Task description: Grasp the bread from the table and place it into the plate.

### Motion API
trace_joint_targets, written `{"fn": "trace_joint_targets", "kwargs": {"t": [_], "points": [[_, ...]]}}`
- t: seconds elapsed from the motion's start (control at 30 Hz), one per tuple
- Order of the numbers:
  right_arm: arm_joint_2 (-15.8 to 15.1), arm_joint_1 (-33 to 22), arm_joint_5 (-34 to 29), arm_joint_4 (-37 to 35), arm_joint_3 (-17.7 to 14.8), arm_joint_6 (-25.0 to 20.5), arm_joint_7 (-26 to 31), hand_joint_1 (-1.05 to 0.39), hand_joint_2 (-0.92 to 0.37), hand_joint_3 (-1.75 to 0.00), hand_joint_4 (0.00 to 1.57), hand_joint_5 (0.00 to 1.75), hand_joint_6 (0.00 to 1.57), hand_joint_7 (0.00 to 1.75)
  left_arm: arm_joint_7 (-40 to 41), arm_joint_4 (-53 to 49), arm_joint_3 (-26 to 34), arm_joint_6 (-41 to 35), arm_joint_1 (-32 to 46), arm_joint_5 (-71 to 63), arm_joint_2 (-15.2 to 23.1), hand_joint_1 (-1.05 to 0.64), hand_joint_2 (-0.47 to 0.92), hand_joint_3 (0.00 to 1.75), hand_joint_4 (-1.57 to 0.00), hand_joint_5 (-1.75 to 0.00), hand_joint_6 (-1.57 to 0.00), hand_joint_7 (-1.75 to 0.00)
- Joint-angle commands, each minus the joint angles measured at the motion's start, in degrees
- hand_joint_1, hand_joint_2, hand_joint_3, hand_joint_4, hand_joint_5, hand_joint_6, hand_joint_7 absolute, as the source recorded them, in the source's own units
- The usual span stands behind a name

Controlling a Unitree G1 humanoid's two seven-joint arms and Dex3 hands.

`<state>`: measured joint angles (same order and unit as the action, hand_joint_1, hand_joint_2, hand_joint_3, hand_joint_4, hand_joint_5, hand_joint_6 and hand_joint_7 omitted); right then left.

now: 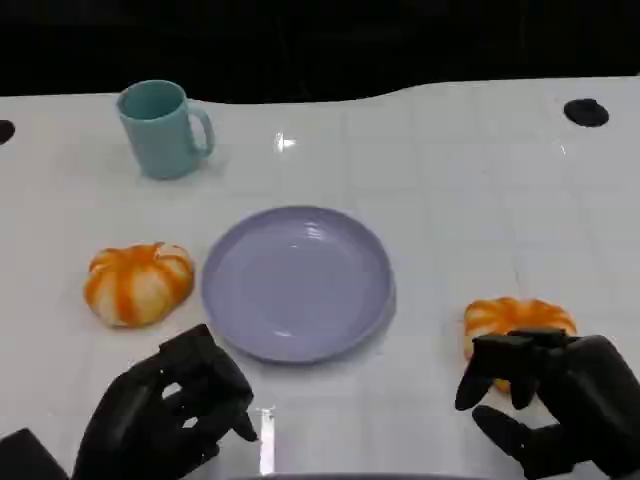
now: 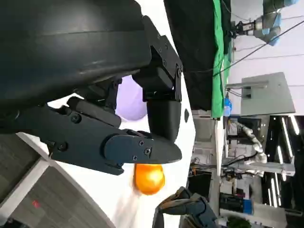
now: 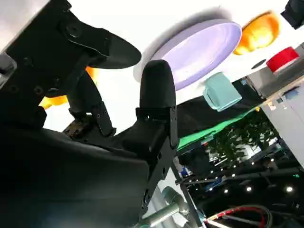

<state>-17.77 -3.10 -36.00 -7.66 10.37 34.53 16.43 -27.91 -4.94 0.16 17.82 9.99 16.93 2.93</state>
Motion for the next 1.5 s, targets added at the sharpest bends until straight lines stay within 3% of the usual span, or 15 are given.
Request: {"fn": "trace_joint_targets", "kwargs": {"t": [0.03,0.83,1.13,1.23,1.3,1.37,1.43,1.5], "points": [[-0.41,0.02,0.11,0.51,-0.25,-0.21,0.15,-0.06,-0.19,-1.23,0.90,1.62,0.82,1.25,-0.06,-0.13,0.66,0.21,-0.03,0.16,0.76,-0.57,0.92,0.29,-0.64,-1.75,-0.62,-1.45],[-0.66,-0.43,0.91,1.26,-0.27,-0.37,-0.75,-0.05,-0.20,-1.21,0.89,1.59,0.82,1.22,0.13,0.52,0.57,-0.10,0.37,0.24,0.63,-0.58,0.92,0.28,-0.64,-1.75,-0.62,-1.44],[-1.11,-0.92,-0.57,5.13,-1.92,-4.13,-1.11,-0.08,-0.23,-1.13,0.83,1.41,0.89,0.76,0.21,0.38,0.58,-0.19,0.10,0.08,0.71,-0.57,0.92,0.29,-0.64,-1.75,-0.62,-1.45],[-2.05,-1.34,-1.28,8.49,-2.65,-7.10,-3.48,-0.10,-0.28,-1.02,0.74,1.25,0.85,0.60,0.24,0.20,0.65,-0.07,-0.04,-0.06,0.78,-0.56,0.92,0.29,-0.64,-1.75,-0.62,-1.45],[-3.40,-1.59,-2.93,11.11,-3.12,-9.62,-5.58,-0.15,-0.40,-0.83,0.71,1.00,0.82,0.44,0.24,0.18,0.69,-0.21,-0.11,0.01,0.79,-0.56,0.92,0.29,-0.64,-1.75,-0.61,-1.45],[-4.94,-1.99,-5.01,14.29,-3.51,-12.89,-8.65,-0.26,-0.62,-0.46,0.63,0.73,0.75,0.23,0.21,0.14,0.73,-0.37,-0.17,0.08,0.85,-0.56,0.92,0.29,-0.64,-1.75,-0.61,-1.46],[-6.04,-2.48,-6.85,17.65,-3.73,-16.71,-12.48,-0.34,-0.74,-0.23,0.51,0.54,0.67,0.09,0.40,0.32,0.74,-0.83,-0.14,0.08,0.87,-0.57,0.92,0.29,-0.64,-1.75,-0.61,-1.46],[-6.65,-2.97,-8.15,20.55,-3.83,-19.91,-15.84,-0.37,-0.79,-0.13,0.47,0.48,0.64,0.05,0.58,0.46,0.76,-1.11,-0.11,0.02,0.82,-0.58,0.92,0.28,-0.64,-1.75,-0.61,-1.46]]}}
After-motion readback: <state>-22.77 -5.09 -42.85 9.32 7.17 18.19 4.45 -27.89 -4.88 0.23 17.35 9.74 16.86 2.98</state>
